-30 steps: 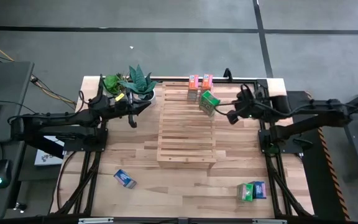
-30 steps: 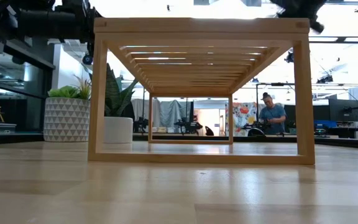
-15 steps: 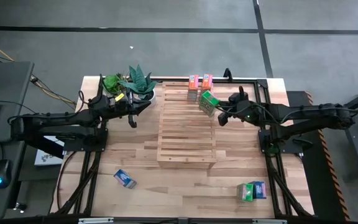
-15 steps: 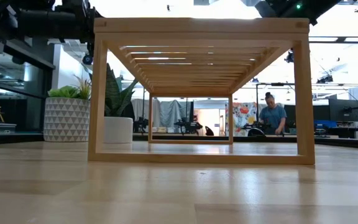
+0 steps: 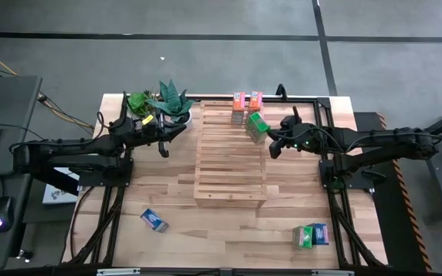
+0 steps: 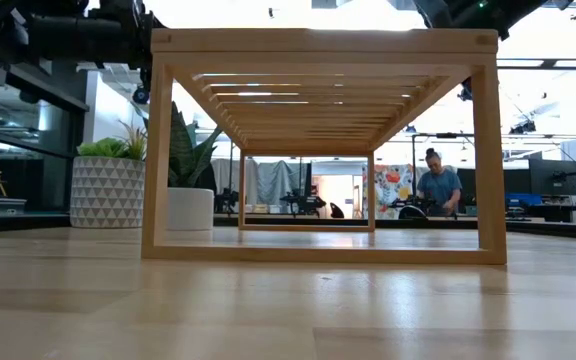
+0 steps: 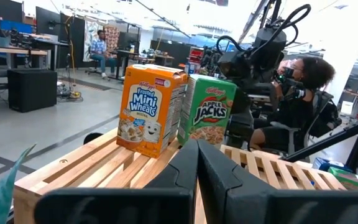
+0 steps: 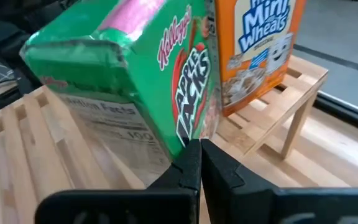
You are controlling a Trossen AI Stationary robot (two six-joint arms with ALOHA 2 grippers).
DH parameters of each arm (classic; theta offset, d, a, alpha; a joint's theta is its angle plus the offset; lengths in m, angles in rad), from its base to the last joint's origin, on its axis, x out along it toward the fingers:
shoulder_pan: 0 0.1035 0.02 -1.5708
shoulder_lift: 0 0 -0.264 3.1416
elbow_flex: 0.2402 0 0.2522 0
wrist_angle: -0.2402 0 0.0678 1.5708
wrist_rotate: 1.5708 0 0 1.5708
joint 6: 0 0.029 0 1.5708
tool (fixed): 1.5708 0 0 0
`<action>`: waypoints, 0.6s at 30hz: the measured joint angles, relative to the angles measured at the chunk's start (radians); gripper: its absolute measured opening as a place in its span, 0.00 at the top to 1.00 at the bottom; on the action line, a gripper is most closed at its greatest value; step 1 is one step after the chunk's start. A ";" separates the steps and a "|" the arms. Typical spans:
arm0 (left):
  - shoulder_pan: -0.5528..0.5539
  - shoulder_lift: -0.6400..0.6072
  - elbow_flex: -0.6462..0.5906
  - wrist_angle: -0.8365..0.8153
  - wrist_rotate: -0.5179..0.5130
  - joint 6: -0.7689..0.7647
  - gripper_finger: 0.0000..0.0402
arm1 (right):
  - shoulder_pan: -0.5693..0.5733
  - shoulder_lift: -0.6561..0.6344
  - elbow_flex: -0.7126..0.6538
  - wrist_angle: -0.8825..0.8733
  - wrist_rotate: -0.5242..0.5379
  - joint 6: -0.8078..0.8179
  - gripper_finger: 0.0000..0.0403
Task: Stack cereal on shelf
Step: Put the top green cereal box on the shelf
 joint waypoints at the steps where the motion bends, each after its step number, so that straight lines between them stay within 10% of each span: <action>1: 0.000 0.000 0.000 0.000 0.000 0.000 1.00 | 0.000 0.000 0.000 0.000 -0.007 0.000 1.00; 18: 0.000 0.000 0.000 0.000 -0.001 0.000 1.00 | 0.000 0.042 0.000 0.064 -0.120 0.021 1.00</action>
